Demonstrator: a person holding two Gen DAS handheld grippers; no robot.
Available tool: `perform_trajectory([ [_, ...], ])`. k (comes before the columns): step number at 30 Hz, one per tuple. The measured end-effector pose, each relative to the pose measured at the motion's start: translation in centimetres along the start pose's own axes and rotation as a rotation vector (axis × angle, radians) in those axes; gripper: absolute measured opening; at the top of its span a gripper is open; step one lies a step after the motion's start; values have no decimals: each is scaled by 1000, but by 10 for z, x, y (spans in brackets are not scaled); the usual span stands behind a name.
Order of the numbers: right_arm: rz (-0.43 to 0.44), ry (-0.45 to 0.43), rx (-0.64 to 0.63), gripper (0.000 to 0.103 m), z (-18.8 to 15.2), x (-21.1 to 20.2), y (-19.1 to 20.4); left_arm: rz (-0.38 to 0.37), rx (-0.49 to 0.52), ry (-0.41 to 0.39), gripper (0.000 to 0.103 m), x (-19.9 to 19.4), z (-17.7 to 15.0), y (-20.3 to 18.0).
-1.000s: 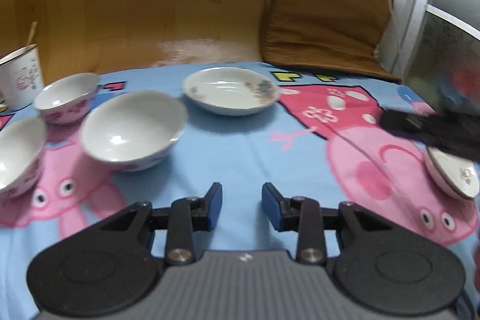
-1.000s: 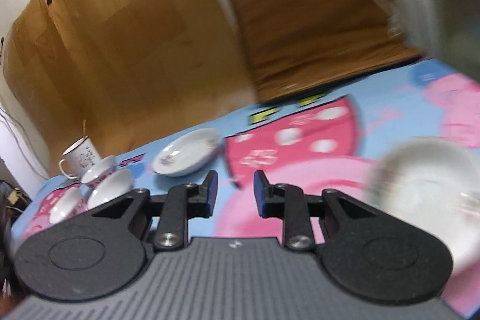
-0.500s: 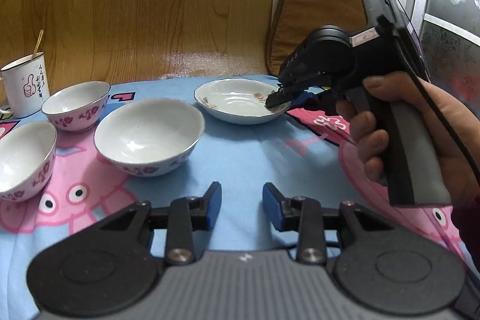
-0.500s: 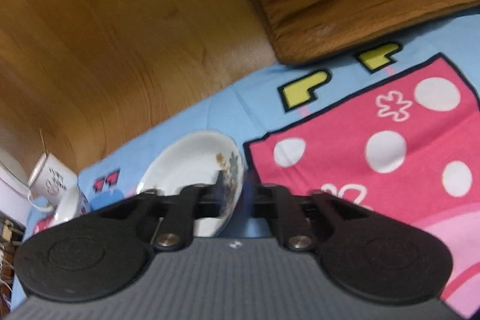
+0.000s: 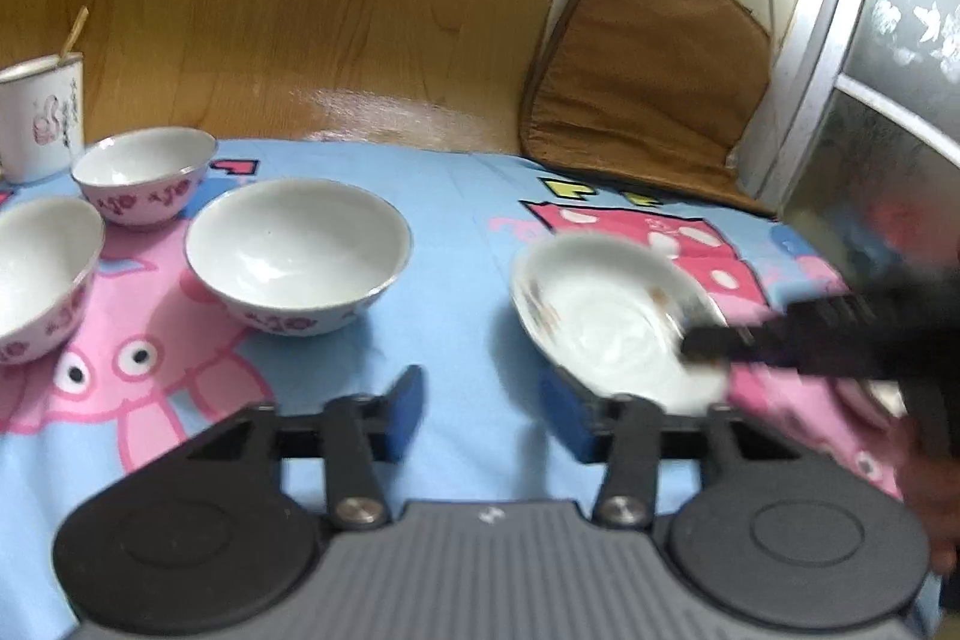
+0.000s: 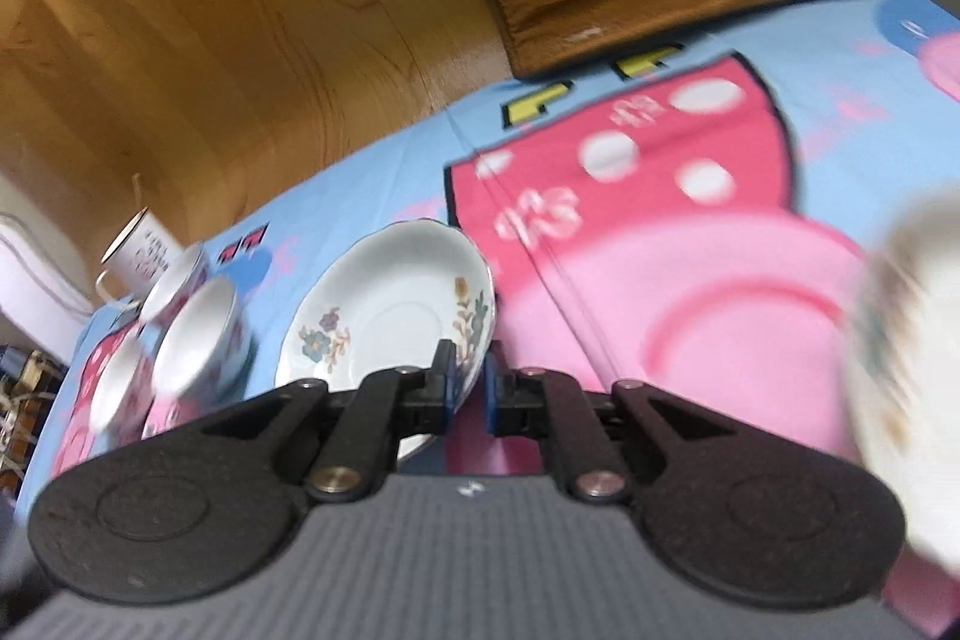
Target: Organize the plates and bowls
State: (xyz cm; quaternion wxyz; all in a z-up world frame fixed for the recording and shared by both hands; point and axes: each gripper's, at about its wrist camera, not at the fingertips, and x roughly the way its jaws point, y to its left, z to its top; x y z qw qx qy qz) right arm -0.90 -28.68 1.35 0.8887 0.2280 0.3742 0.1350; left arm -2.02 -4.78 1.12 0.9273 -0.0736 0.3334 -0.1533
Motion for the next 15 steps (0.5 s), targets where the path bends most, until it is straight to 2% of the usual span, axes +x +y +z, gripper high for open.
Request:
perform_trajectory([
  [5,7,-30,0,14,-34,-35,-9,-68,-61,35,51,-4,4,-2],
  [10,32,-68,61,14,-58,-53,-19,-61,-31,10,52,-15,7,-14],
  [15,43,-97,95,16,-67,-59,-26,-103,-9,52,51,-14,8,-32],
])
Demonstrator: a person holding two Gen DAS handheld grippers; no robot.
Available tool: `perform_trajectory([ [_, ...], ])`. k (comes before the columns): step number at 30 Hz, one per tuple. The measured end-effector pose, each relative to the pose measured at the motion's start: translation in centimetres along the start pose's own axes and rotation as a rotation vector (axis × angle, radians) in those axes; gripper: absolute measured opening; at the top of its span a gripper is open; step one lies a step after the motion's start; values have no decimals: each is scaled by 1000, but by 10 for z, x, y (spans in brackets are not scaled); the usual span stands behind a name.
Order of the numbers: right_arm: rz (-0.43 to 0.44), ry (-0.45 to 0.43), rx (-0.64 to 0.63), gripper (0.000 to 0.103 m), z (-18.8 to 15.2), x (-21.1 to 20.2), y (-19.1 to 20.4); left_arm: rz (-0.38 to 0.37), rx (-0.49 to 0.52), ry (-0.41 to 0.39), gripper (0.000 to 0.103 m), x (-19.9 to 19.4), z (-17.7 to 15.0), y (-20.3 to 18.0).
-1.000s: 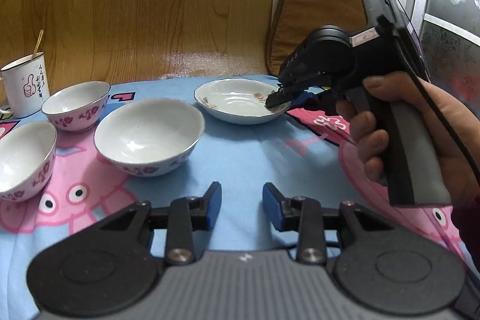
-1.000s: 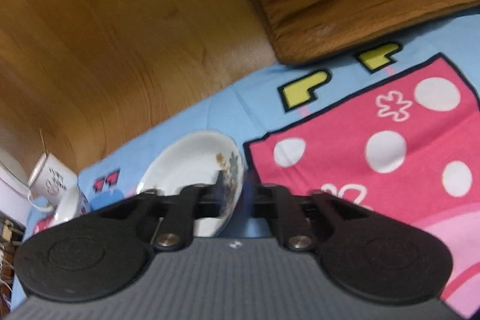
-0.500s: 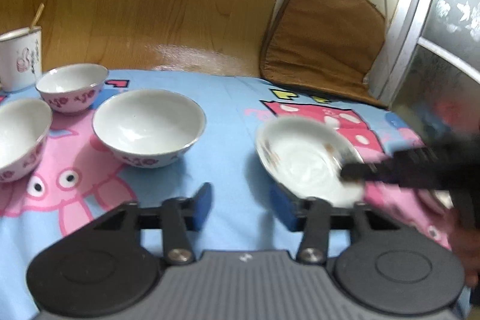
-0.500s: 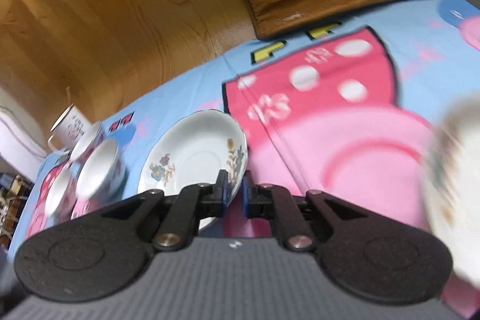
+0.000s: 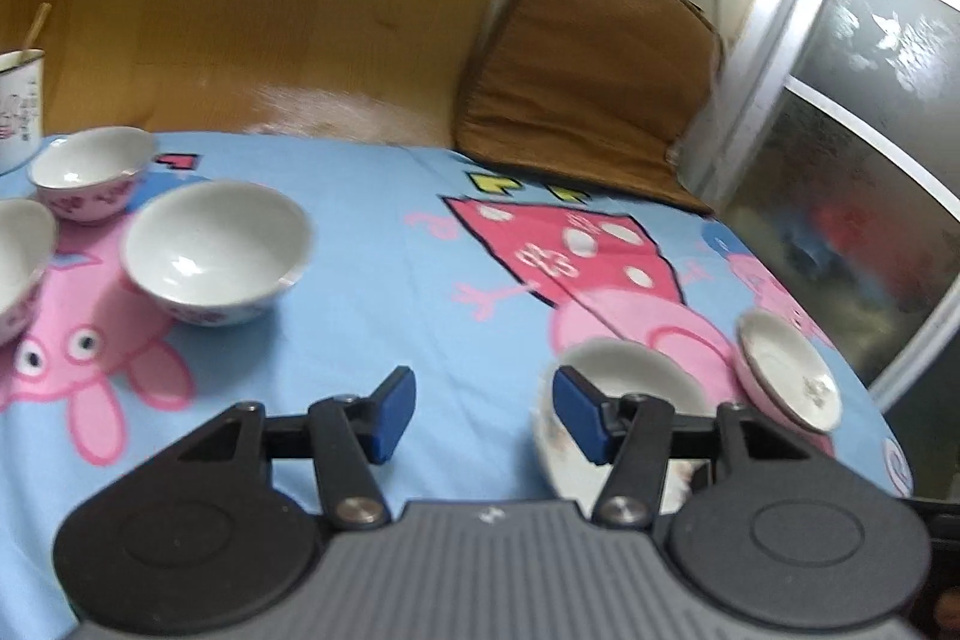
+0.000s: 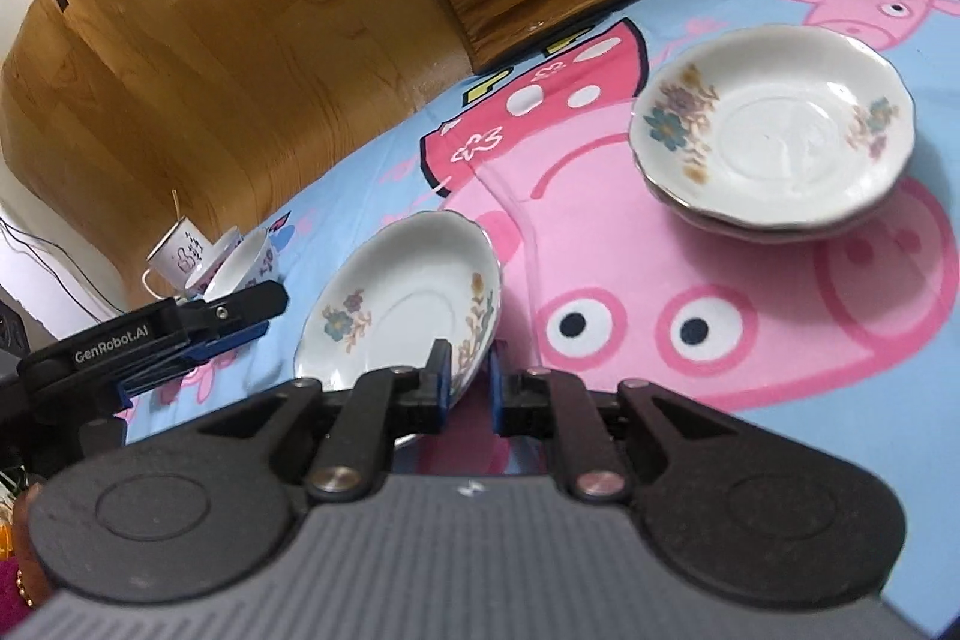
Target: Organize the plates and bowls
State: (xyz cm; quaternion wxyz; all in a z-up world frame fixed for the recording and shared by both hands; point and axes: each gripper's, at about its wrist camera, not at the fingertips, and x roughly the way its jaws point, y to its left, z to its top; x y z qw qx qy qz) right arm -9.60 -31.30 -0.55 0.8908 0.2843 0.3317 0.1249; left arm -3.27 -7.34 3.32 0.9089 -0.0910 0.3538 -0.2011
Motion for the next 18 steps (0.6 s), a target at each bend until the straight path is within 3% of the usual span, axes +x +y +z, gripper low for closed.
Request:
perform_trajectory([
  [5,7,-27,-6,19,-3,0,0,-60,0,75,46,14,-5,-14],
  [8,13,-39,-19,19,-5,-2,-1,-71,-23,111,34,24,-9,-15],
  [9,15,-38,-24,18,-6,-4,-3,-67,-19,112,24,25,-9,-17],
  [11,2,-41,-49,17,-6,-6,-2,-55,-20,121,19,26,-9,-19],
  [15,-34,-108,-108,16,-4,-20,0,-100,-58,140,17,28,-4,-21],
  [18,-55,-161,-129,16,1,-31,-3,-116,-24,126,17,30,3,-38],
])
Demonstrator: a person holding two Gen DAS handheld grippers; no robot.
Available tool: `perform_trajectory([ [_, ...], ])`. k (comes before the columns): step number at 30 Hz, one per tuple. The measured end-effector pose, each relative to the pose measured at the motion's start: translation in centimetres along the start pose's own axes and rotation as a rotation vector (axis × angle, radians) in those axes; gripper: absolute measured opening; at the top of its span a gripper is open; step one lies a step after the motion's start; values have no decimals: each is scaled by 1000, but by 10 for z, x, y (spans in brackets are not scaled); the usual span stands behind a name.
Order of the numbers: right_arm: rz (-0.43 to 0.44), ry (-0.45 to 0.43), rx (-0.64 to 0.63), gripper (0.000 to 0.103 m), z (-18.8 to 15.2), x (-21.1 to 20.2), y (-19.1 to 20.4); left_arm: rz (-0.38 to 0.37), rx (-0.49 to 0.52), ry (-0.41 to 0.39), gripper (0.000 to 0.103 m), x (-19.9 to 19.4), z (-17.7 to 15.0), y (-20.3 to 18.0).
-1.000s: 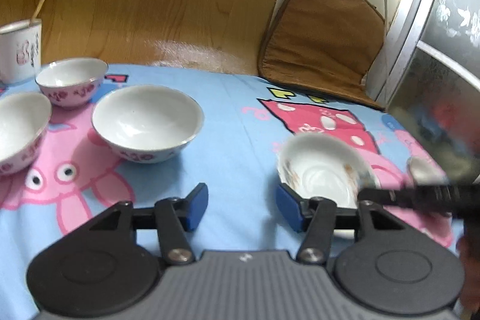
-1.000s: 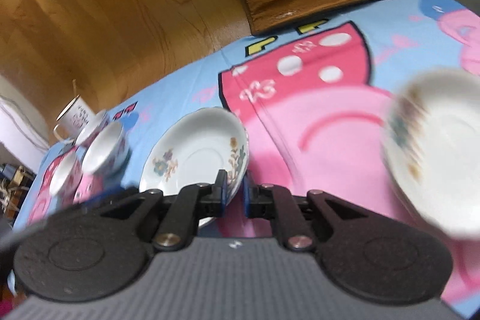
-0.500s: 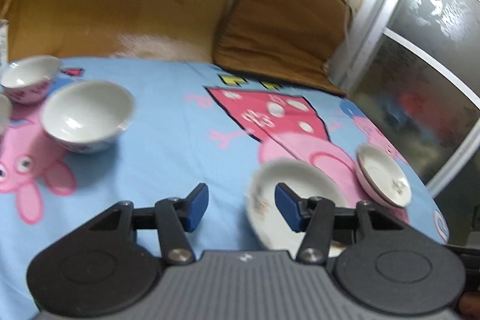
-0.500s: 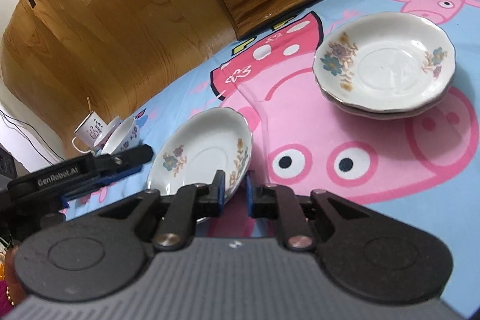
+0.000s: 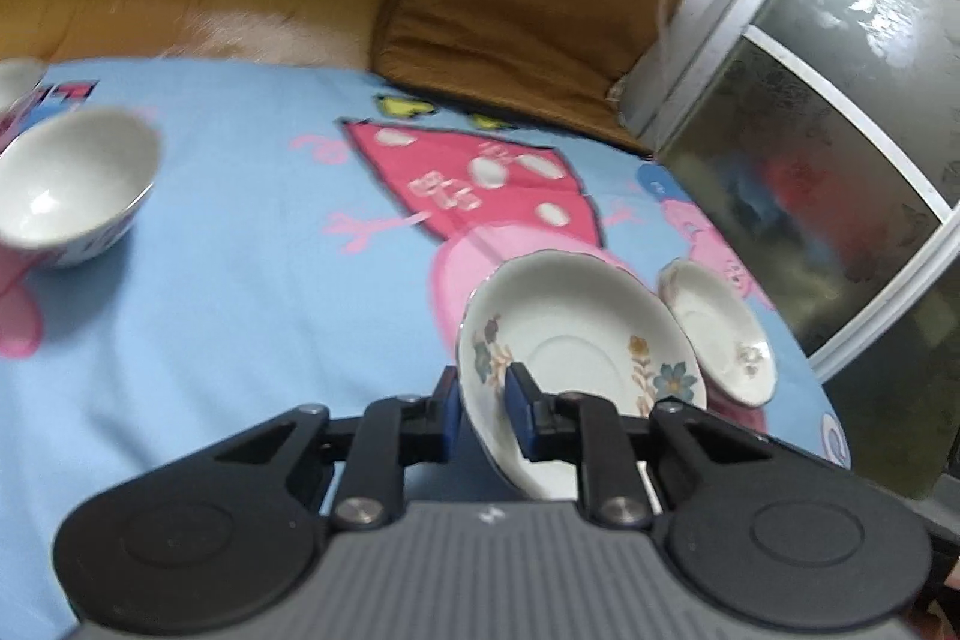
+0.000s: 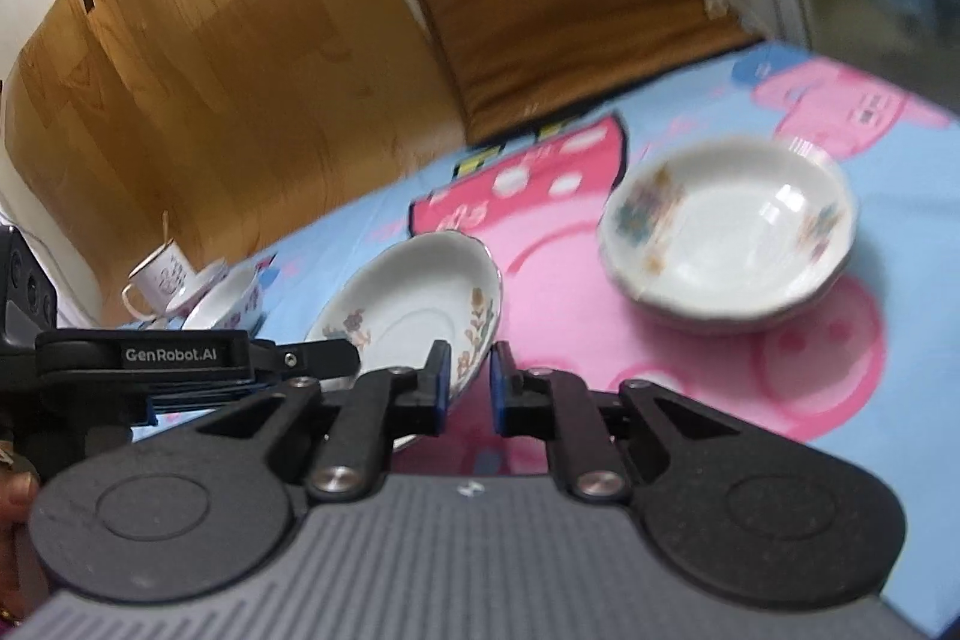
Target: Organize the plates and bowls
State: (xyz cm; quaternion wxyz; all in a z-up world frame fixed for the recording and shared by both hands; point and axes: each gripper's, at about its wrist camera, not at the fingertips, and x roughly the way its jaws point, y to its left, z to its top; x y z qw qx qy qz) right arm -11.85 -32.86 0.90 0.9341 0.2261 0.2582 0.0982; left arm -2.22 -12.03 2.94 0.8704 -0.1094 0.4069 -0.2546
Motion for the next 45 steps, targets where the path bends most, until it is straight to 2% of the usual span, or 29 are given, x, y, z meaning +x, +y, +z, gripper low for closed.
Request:
perform_trajectory([
  [10,-133,-143,-11,16,17,-26,-37,-49,141,6,17,36,28,-72],
  [15,-205,-172,25,16,21,-28,-65,-67,189,47,18,69,31,-99],
  [18,-239,-177,31,16,20,-26,-77,-67,190,70,19,86,31,-107],
  [21,-255,-192,20,17,19,-26,-78,-30,218,56,18,92,30,-113],
  [24,-288,-218,-25,25,18,-24,-74,-28,213,54,19,92,32,-114],
  [26,-299,-230,-40,37,18,-21,-75,-22,213,51,19,92,33,-114],
  [29,-315,-237,-51,48,17,-18,-76,-18,205,52,21,92,33,-112],
  [33,-336,-244,-51,53,15,-17,-78,-17,190,37,22,85,35,-106],
  [35,-347,-260,-51,60,15,-20,-77,-19,177,26,23,78,35,-100],
  [41,-351,-292,-35,61,14,-25,-73,16,154,-19,23,51,30,-74],
  [45,-332,-315,-62,61,12,-25,-59,103,174,-45,26,30,18,-49],
])
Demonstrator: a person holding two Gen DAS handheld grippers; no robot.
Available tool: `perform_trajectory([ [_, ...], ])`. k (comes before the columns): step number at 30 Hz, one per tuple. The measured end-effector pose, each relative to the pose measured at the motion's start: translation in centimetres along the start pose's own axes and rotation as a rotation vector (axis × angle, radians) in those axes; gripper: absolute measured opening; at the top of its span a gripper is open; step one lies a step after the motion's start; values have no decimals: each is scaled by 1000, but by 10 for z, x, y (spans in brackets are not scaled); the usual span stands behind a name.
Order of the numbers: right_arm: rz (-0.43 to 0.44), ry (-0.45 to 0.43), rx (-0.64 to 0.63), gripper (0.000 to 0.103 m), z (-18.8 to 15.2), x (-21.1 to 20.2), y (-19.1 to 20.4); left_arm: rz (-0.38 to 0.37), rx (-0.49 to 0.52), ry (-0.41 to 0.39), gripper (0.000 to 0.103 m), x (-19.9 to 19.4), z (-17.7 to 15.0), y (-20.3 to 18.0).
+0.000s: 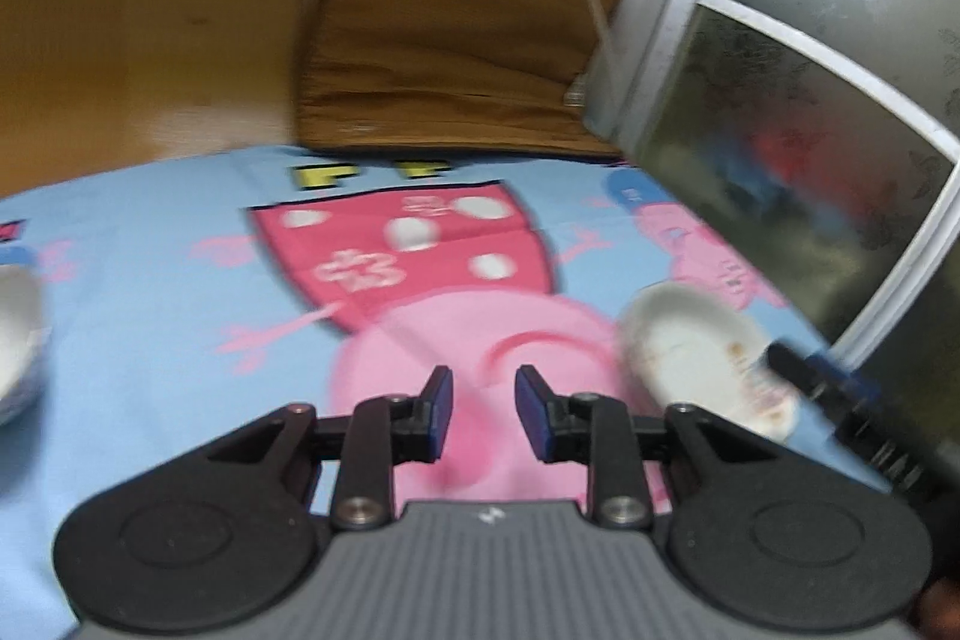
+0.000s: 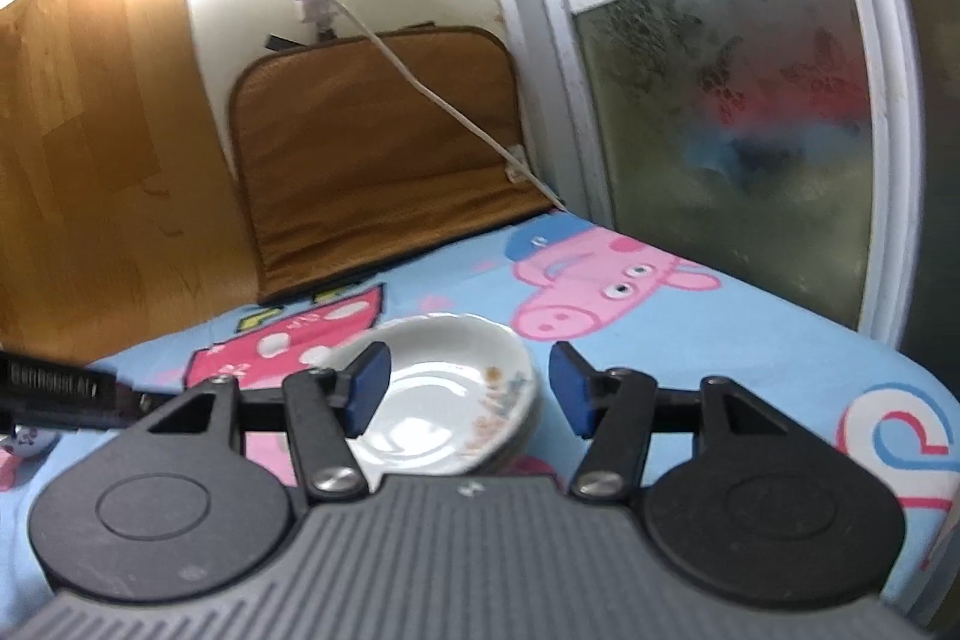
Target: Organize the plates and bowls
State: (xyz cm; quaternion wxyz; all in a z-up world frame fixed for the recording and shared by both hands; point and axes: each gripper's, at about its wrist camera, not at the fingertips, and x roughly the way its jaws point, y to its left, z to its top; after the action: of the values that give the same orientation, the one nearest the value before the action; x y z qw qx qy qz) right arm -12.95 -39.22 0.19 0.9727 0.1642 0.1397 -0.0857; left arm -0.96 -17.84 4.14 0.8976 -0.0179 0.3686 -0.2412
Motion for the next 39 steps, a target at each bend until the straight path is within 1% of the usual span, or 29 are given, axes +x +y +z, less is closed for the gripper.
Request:
perform_trajectory([
  [3,41,-13,-40,61,-1,-3,20,78,10,-10,28,-16,-14,23],
  [6,90,-6,-86,61,-3,-3,42,129,-12,-14,28,-32,-27,49],
  [8,133,15,-115,61,-6,-1,59,154,-38,-17,28,-43,-35,68],
  [10,176,44,-133,61,-10,1,76,178,-64,-24,28,-55,-43,87],
  [13,253,109,-143,60,-13,8,99,220,-100,-49,29,-73,-53,115],
  [15,299,155,-145,59,-16,12,115,254,-128,-69,33,-84,-58,133],
  [16,320,179,-144,58,-17,15,124,268,-147,-78,33,-89,-60,141],
  [20,383,251,-151,56,-27,19,153,306,-218,-111,33,-104,-71,173],
  [21,391,262,-157,56,-30,20,159,314,-221,-125,33,-107,-74,176],
  [23,404,278,-180,56,-36,20,172,344,-192,-149,33,-108,-79,176],
  [24,406,284,-191,56,-39,21,177,348,-179,-154,37,-108,-81,173],
  [26,403,302,-200,55,-44,23,184,350,-150,-150,41,-106,-80,168],
  [28,394,329,-184,55,-48,27,186,346,-126,-145,42,-104,-80,163],
  [31,352,329,-148,54,-48,24,180,344,-109,-134,46,-100,-78,159],
  [33,315,322,-126,54,-47,21,171,354,-84,-119,51,-97,-76,154],
  [34,294,324,-112,54,-47,19,166,350,-73,-110,51,-95,-75,151],
  [35,275,326,-95,54,-47,18,160,328,-68,-102,52,-93,-73,148],
  [37,236,324,-62,54,-47,14,149,259,-51,-79,51,-89,-65,141],
  [39,194,307,-40,54,-46,9,139,222,10,-82,52,-85,-57,125],
])
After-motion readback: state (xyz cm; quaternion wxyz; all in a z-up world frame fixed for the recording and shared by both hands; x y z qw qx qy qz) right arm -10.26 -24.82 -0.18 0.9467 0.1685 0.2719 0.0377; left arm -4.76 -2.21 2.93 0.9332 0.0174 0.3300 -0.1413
